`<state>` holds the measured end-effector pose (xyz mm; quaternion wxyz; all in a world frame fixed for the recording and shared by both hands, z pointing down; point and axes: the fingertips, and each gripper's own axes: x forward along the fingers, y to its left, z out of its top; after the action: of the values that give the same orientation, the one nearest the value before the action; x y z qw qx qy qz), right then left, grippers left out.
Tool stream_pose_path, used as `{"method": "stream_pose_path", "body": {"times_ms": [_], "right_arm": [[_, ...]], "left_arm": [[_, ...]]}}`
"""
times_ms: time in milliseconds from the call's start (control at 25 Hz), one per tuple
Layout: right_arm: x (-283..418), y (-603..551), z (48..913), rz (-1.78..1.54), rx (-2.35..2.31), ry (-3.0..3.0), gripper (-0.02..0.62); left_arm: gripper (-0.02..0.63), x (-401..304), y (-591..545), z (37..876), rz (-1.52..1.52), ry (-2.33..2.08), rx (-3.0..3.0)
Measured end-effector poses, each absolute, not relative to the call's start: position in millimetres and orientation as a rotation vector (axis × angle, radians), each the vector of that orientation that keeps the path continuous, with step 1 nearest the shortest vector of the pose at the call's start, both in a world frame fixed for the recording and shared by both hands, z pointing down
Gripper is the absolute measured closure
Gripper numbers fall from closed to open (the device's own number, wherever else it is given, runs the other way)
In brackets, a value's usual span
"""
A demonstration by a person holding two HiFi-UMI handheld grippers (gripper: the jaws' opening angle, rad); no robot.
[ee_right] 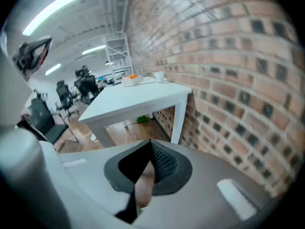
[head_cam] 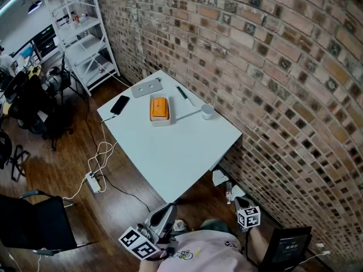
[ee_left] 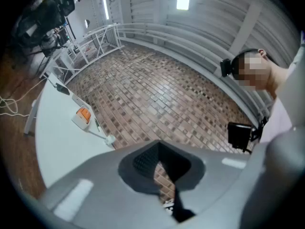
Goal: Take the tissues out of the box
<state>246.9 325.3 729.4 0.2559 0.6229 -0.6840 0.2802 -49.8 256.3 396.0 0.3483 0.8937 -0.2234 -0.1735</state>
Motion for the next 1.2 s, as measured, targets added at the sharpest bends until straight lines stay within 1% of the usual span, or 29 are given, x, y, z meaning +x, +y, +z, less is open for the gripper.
{"method": "stream_pose_path", "body": {"times_ms": [120, 240, 320, 360, 400, 560, 720, 800, 880, 1000, 1120, 1200], "right_arm": [[228.2, 248.4, 668.8, 0.482, 1.773, -1.910, 0.594], [206.7, 174.2, 617.8, 0.356, 1.797, -2.053, 0.587], [185.5, 120.4, 598.2, 0.332, 1.717, -2.187, 0.411], [174.5, 93.1, 592.0, 0.322, 1.668, -2.246, 0.347], [163.8, 66.8, 588.0, 0.305, 1.615, -2.293, 0.308], [120.4, -33.8, 596.3, 0.206, 1.341, -2.414, 0.302], [83.6, -119.0, 622.2, 0.155, 1.057, -2.452, 0.230], [70.2, -156.1, 633.4, 0.153, 0.992, -2.434, 0.228], [63.2, -191.8, 643.6, 0.218, 1.011, -2.394, 0.228], [49.3, -229.8, 650.6, 0.409, 1.099, -2.369, 0.219], [31.1, -247.9, 669.2, 0.443, 1.137, -2.298, 0.182], [29.1, -263.5, 683.1, 0.489, 1.201, -2.210, 0.178]], "left_arm": [[0.601, -63.6, 239.4, 404.2, -0.393, -0.603, 2.336], [0.601, -67.9, 222.4, 408.1, -0.357, -0.621, 2.348], [0.601, -67.3, 208.2, 409.5, -0.345, -0.646, 2.348], [0.601, -66.5, 199.2, 410.6, -0.343, -0.669, 2.343], [0.601, -65.4, 189.2, 411.8, -0.342, -0.696, 2.338], [0.601, -61.0, 140.0, 418.6, -0.359, -0.876, 2.298], [0.601, -56.8, 99.0, 428.1, -0.377, -1.103, 2.213], [0.601, -57.2, 87.1, 433.2, -0.377, -1.199, 2.168], [0.601, -60.5, 77.6, 442.4, -0.377, -1.285, 2.104], [0.601, -70.2, 74.5, 457.2, -0.401, -1.372, 2.025], [0.601, -76.2, 75.8, 465.4, -0.399, -1.413, 1.975], [0.601, -79.5, 75.0, 468.6, -0.396, -1.426, 1.956]]}}
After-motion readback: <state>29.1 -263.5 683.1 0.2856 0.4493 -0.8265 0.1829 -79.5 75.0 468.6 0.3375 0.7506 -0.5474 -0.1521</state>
